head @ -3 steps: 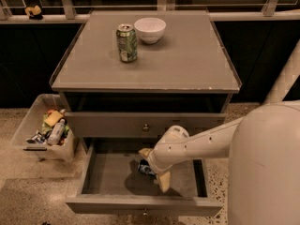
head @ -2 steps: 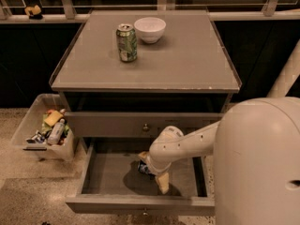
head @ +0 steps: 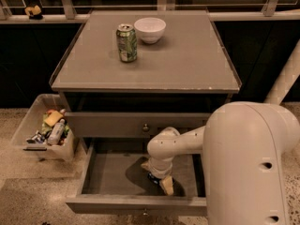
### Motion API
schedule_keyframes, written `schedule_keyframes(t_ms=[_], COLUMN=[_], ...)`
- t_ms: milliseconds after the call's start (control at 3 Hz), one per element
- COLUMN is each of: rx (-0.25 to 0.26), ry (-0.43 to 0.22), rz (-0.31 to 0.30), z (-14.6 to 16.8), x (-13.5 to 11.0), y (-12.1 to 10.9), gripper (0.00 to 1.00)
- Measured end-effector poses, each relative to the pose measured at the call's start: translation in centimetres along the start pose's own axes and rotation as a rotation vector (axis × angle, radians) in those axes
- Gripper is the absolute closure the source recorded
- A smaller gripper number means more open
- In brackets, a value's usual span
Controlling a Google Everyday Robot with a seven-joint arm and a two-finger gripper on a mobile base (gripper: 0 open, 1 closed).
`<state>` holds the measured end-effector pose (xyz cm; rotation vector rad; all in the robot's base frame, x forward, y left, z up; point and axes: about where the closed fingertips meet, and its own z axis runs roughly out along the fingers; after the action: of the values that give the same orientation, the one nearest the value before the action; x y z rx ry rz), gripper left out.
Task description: Pick pepsi can from middle drawer and place on counter
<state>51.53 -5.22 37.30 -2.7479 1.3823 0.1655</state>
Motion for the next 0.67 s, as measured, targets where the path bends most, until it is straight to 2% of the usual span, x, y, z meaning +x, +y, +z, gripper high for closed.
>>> schedule_keyframes(t_ms=[333, 667], rx=[0.000, 0.024], ry=[0.000, 0.039], rz=[0.000, -0.018], z=[0.00, -0.72], x=[0.00, 0.89], y=[0.00, 0.59], gripper=[0.00, 0.00])
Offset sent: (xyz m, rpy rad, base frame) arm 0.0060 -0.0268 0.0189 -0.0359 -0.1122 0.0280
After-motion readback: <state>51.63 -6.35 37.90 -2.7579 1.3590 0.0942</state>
